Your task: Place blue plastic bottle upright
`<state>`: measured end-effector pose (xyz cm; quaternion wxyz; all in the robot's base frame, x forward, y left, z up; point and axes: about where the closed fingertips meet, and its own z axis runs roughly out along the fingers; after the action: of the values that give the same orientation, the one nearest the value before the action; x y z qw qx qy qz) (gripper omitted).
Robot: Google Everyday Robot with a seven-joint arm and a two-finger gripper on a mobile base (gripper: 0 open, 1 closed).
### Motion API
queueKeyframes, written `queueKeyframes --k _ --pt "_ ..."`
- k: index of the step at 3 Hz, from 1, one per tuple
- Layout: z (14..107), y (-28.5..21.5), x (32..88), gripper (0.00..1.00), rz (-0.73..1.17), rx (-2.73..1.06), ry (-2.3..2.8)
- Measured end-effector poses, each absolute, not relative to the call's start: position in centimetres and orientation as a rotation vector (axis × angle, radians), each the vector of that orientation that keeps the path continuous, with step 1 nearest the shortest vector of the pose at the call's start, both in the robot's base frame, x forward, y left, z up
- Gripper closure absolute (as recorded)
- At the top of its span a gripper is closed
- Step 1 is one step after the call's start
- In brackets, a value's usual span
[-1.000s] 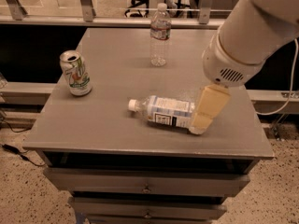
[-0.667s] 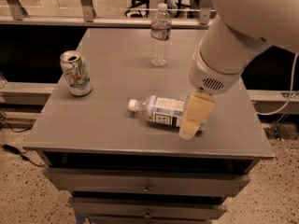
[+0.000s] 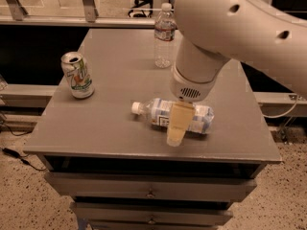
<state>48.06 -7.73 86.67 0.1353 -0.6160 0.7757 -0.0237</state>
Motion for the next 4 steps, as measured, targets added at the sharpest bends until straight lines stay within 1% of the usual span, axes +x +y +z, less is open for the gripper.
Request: queueKeyframes --k 2,3,4 --pt "85.1 -6.1 51.0 0.0 -0.143 -1.841 2.276" --pt "84.1 -6.2 51.6 0.13 -0.151 -1.849 2.344" --pt "83.7 -6.5 51.8 0.44 -0.149 -1.84 2.429"
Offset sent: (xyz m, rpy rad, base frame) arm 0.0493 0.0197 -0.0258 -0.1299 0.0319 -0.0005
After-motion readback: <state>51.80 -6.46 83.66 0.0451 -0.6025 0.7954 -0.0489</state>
